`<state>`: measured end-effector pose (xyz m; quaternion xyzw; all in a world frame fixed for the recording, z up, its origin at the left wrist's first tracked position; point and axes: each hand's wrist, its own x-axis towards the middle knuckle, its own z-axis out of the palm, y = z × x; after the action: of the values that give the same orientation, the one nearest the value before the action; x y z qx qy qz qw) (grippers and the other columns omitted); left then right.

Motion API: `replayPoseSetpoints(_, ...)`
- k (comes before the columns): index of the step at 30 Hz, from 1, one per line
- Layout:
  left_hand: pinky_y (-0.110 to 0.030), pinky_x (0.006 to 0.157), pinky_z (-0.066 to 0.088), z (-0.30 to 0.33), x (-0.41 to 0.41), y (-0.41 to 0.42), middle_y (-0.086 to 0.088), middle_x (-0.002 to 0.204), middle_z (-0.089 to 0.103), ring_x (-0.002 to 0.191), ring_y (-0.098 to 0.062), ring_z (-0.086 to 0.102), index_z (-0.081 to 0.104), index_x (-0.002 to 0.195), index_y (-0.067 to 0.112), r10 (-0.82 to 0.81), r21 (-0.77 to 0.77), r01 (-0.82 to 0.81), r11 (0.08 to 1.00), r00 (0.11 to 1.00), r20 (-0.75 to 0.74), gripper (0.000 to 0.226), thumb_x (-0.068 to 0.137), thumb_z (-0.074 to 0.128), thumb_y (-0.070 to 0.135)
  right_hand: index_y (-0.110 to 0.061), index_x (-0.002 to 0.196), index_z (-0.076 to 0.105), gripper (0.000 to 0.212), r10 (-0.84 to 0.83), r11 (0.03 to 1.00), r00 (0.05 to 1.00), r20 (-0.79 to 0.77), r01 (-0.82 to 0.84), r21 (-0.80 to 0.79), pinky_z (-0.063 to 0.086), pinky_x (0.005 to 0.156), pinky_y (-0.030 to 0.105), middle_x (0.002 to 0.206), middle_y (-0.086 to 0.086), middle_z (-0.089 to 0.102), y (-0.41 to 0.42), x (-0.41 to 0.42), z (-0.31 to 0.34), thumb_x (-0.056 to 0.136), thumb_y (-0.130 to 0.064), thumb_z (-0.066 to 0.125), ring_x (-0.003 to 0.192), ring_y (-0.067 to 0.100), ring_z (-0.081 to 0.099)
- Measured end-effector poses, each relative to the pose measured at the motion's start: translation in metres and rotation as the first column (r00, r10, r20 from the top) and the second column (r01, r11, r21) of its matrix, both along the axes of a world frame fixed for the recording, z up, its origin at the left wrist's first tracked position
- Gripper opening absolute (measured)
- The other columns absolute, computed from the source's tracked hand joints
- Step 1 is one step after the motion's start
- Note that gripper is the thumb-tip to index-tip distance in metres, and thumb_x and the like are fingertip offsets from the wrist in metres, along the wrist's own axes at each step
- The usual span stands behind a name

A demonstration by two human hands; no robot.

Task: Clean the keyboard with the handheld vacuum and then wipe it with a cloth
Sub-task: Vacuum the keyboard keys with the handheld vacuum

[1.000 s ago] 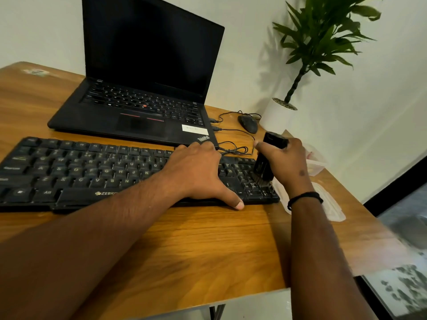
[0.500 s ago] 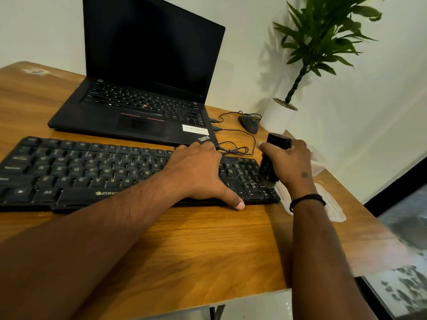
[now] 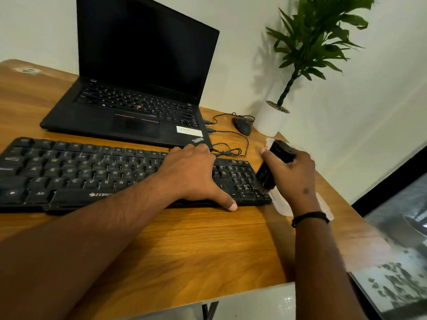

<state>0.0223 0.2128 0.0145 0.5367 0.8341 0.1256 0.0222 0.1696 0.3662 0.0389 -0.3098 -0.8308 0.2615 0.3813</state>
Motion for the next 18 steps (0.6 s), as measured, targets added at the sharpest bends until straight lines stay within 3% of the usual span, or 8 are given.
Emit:
replayPoseSetpoints(4,-0.043,0.098,0.043,0.0,0.0,0.001,0.005,0.136,0.05,0.121,-0.02,0.049,0.054,0.136,0.02,0.003,-0.003,-0.003,1.0,1.0,0.007,0.127,0.041,0.053,0.103,-0.026,0.086,0.062,0.014,0.066,0.991,0.998,0.017,-0.064,-0.119,0.051,0.069,0.024,0.085,-0.006,0.066,-0.001,0.014,0.001,0.086,-0.034,0.074,0.082,0.004,0.062)
replayPoseSetpoints(7,-0.043,0.097,0.044,0.001,0.0,0.0,0.005,0.135,0.051,0.12,-0.02,0.05,0.056,0.135,0.02,0.007,-0.004,-0.006,1.0,1.0,0.008,0.126,0.04,0.053,0.103,-0.022,0.077,0.064,0.022,0.056,0.998,0.998,0.002,-0.056,-0.01,0.046,0.06,0.012,0.072,-0.007,0.064,-0.003,0.013,0.003,0.088,-0.039,0.071,0.067,-0.004,0.059)
replayPoseSetpoints(11,-0.042,0.094,0.044,0.001,0.001,0.001,0.006,0.131,0.052,0.116,-0.02,0.05,0.058,0.131,0.022,0.006,0.001,-0.006,1.0,1.0,0.005,0.124,0.038,0.052,0.104,-0.025,0.084,0.065,0.018,0.141,0.984,0.985,0.101,-0.128,-0.124,0.054,0.067,0.026,0.083,-0.004,0.068,-0.005,0.007,0.002,0.086,-0.04,0.072,0.082,0.006,0.065)
replayPoseSetpoints(14,-0.041,0.094,0.045,0.002,0.001,0.001,0.005,0.131,0.052,0.117,-0.02,0.051,0.058,0.132,0.021,0.012,-0.001,-0.012,1.0,1.0,0.004,0.124,0.039,0.053,0.103,-0.02,0.083,0.067,0.025,0.105,0.994,0.992,0.066,-0.104,-0.02,0.053,0.062,0.026,0.077,-0.003,0.068,-0.004,0.004,0.005,0.088,-0.045,0.07,0.076,0.008,0.065)
replayPoseSetpoints(18,-0.042,0.094,0.045,0.002,0.002,0.001,0.005,0.13,0.052,0.116,-0.02,0.05,0.058,0.131,0.022,0.012,-0.006,-0.012,1.0,1.0,0.002,0.124,0.038,0.053,0.104,-0.022,0.084,0.065,0.024,0.19,0.978,0.973,0.132,-0.175,-0.115,0.053,0.059,0.025,0.08,-0.003,0.069,-0.008,0.001,0.005,0.086,-0.044,0.072,0.079,0.006,0.067)
